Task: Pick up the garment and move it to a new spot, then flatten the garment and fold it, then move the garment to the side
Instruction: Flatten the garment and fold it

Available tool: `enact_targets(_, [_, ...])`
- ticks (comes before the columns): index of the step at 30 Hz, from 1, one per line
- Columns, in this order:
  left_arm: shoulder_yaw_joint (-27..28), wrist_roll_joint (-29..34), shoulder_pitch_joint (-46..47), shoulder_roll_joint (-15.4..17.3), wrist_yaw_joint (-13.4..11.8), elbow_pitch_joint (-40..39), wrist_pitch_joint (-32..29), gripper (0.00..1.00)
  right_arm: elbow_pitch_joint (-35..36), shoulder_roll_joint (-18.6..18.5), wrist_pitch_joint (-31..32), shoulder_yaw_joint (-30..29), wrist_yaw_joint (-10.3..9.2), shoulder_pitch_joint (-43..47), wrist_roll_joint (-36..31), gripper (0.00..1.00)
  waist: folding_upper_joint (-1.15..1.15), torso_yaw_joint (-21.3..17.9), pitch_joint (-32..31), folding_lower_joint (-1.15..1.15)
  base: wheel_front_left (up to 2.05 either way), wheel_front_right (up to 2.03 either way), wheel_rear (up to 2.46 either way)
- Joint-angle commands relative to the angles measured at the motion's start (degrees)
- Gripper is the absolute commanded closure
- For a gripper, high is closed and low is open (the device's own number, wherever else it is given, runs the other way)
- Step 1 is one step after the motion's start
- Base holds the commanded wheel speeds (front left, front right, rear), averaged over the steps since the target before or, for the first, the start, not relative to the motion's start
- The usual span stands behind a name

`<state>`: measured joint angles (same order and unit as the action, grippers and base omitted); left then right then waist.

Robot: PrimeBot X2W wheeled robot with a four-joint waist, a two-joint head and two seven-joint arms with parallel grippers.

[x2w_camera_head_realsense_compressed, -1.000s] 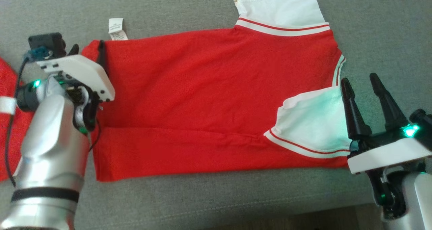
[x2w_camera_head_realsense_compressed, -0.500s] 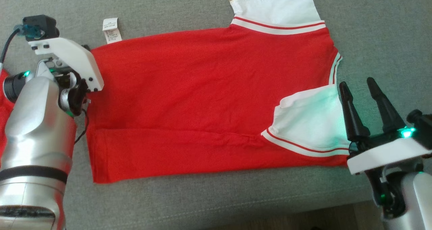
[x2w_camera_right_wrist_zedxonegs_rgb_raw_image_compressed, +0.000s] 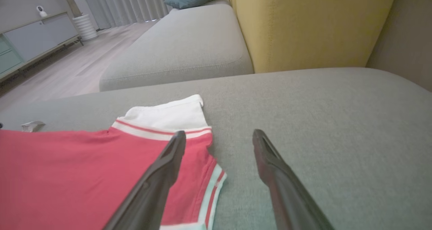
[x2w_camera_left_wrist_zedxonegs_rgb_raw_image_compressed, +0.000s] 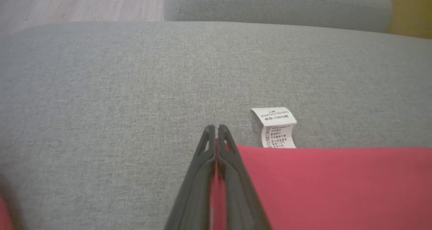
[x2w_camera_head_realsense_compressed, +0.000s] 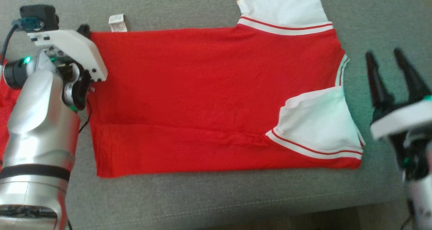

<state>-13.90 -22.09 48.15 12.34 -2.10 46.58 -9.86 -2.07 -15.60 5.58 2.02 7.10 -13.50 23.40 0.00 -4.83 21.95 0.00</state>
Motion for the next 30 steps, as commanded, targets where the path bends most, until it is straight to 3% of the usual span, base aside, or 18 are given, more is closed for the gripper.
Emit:
enact_targets(1, [1.5,0.2,1.6,2.4,-0.6,-2.7,1.0,1.00,0.5,-1.9,0.3,0.9,0.39,-3.3,1.3,0.00,0.00,0.6,0.6,0.00,0.00,0.00,0.00])
enact_targets(6, [0.1,0.4,2.8,0.8,-0.7,-6.5,0.3,1.00,-9.1,-6.1,1.9,3.5,0.39,-14.4,5.3,0.00,0.00,3.5,3.1,0.00,0.00,0.00,0.00])
enact_targets(17, [-2.4,0.6,4.8,-1.9,-0.5,-10.8,-0.3,1.00,-24.7,-10.9,7.6,13.7,0.39,-32.5,11.8,0.00,0.00,7.9,7.8,0.00,0.00,0.00,0.00])
enact_targets(30, [-4.1,0.2,6.5,-3.7,-0.1,-11.4,0.7,1.00,-39.1,-13.8,17.4,26.5,0.39,-46.6,17.3,0.00,0.00,10.5,11.1,0.00,0.00,0.00,0.00])
